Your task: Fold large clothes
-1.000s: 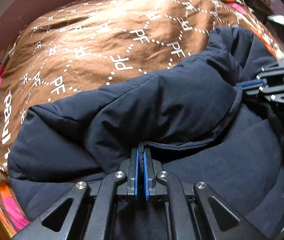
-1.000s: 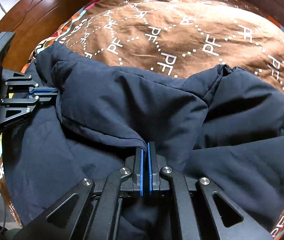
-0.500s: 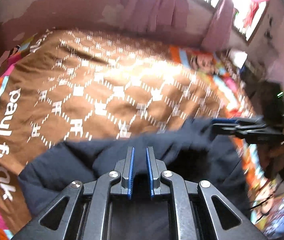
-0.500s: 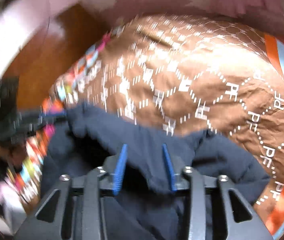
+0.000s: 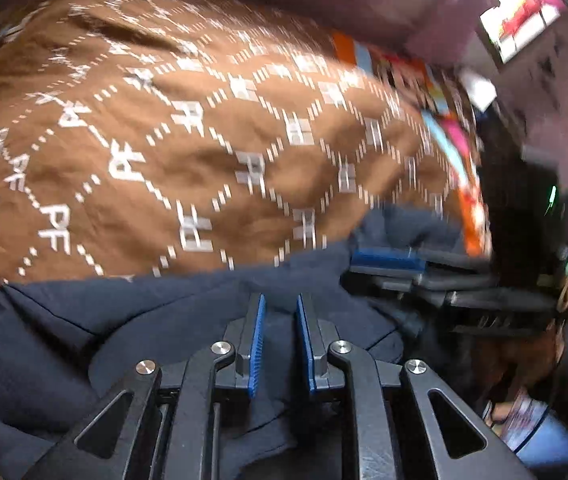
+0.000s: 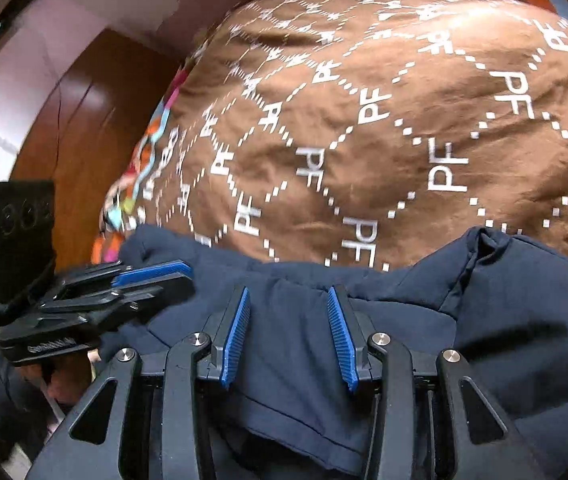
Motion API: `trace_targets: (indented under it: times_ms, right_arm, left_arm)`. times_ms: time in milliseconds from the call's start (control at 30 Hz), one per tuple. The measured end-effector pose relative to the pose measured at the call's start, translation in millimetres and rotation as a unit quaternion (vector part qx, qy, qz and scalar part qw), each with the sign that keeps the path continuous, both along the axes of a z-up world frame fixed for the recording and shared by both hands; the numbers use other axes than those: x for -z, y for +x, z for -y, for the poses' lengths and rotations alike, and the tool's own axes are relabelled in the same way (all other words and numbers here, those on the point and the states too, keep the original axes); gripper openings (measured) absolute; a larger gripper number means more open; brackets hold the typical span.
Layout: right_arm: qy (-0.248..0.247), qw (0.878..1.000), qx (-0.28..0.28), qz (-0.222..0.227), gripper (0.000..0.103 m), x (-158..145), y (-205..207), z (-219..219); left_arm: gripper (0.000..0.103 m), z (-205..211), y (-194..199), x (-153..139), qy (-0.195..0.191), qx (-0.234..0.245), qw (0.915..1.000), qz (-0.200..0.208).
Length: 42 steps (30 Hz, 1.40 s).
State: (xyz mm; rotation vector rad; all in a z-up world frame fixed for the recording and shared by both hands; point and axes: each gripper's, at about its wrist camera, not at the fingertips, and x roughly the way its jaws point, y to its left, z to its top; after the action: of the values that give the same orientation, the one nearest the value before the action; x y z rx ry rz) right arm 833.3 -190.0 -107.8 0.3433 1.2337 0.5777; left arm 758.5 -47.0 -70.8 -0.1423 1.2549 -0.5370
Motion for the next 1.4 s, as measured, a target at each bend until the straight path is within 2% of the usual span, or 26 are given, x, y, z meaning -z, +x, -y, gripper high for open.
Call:
trace_targets:
  times_ms: [133,200,267,433,500,600,667,767,900,1033,1133,1200,1267,1400]
  right_arm:
    - [-0.067,0.994,-0.089,0.001,0.036,5,-18,-16]
    - [-0.104,0.986,-0.126,0.002,0.034,6,-27,-24]
    - [-0.129,0.98,-0.15,-0.007,0.034,9,-31,-30]
    - [-0.162,0.967,-0.19,-0.053,0.034,25,-28,-50]
    - [-0.17,0.965,-0.187,-0.068,0.034,35,-22,-58]
    - [-0.189,0.962,-0.191,-0.057,0.034,47,-23,-68]
    - [-0.187,0.964,-0.182,-0.047,0.034,52,-26,-71]
    - [-0.179,0.968,-0.173,-0.029,0.034,44,-38,-64]
    - [-0.143,0.976,-0.147,-0.073,0.034,27,-51,-35]
    - [-0.134,0.979,-0.131,-0.078,0.032,42,-51,-28]
    - [-0.161,0.977,-0.129,-0.052,0.03,53,-53,-40]
    - [-0.167,0.978,-0.123,-0.034,0.031,51,-60,-42]
    - [-0.142,0.984,-0.104,-0.005,0.032,46,-73,-34]
    - [-0.092,0.994,-0.049,0.029,0.034,25,-106,-12]
  left_arm:
    - [0.009,2,-17,15,0.038,0.055,0.9974,-0.029]
    - [0.003,0,-25,24,0.068,0.079,0.9933,-0.051]
    - [0.003,-1,-31,32,0.089,0.098,0.9889,-0.068]
    - [0.003,9,-36,48,0.126,0.096,0.985,-0.069]
    - [0.003,10,-31,59,0.127,0.081,0.9854,-0.079]
    - [0.003,4,-29,72,0.109,0.058,0.9885,-0.088]
    - [0.003,3,-32,73,0.104,0.051,0.9898,-0.083]
    - [0.003,1,-40,62,0.105,0.051,0.9907,-0.07]
    - [0.003,-5,-57,52,0.112,0.063,0.9905,-0.05]
    - [0.003,-10,-54,64,0.091,0.034,0.9933,-0.063]
    - [0.003,-17,-57,70,0.077,0.014,0.9956,-0.051]
    - [0.003,-21,-69,66,0.07,0.004,0.9974,-0.017]
    - [0.003,-22,-79,60,0.077,-0.006,0.997,0.011]
    - [0.003,-20,-94,38,0.083,-0.05,0.9946,0.037]
